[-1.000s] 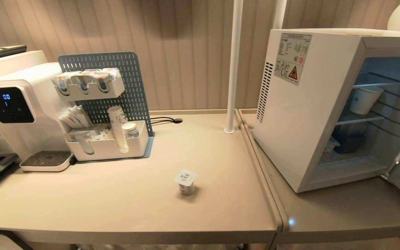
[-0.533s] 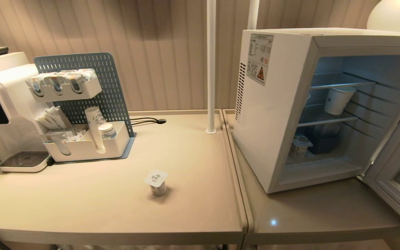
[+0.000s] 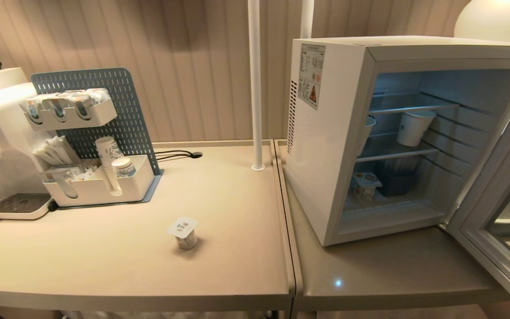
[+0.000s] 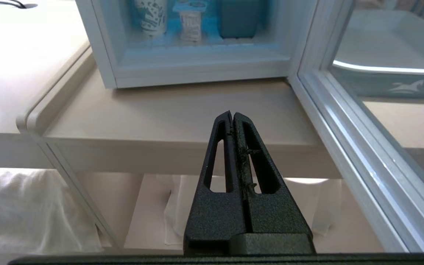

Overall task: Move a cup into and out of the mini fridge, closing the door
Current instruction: Take the yoghurt out of the freezer

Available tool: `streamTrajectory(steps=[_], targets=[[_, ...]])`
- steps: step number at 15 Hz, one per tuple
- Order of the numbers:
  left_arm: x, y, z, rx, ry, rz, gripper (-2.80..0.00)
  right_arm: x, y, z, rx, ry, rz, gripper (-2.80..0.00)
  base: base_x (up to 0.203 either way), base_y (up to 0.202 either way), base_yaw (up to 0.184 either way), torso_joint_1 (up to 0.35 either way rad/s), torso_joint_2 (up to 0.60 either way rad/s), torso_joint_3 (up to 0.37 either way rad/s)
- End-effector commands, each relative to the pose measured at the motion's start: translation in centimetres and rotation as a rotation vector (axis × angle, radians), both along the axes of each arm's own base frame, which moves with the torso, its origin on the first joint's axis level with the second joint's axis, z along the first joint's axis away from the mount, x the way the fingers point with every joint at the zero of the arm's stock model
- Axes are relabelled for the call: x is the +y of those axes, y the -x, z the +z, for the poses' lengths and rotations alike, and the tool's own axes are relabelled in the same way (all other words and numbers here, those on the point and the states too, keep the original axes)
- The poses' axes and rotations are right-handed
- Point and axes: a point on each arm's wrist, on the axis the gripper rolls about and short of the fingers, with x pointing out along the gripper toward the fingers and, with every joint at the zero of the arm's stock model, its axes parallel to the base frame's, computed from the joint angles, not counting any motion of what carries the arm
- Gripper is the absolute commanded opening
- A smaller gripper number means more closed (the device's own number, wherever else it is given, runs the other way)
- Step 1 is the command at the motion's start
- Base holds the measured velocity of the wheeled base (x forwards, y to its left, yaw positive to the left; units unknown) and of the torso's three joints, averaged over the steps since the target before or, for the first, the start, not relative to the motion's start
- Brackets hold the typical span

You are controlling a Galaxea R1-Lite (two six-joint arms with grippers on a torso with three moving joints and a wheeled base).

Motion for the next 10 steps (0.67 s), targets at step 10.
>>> streamTrajectory(steps=[10], targets=[[0.0, 0.0, 0.0, 0.001, 0.003, 0.001, -2.80, 0.1, -5.0, 10.5, 0.245, -0.129, 0.005, -2.80, 0.000, 0.000, 0.000, 0.000, 0.00, 0.000]])
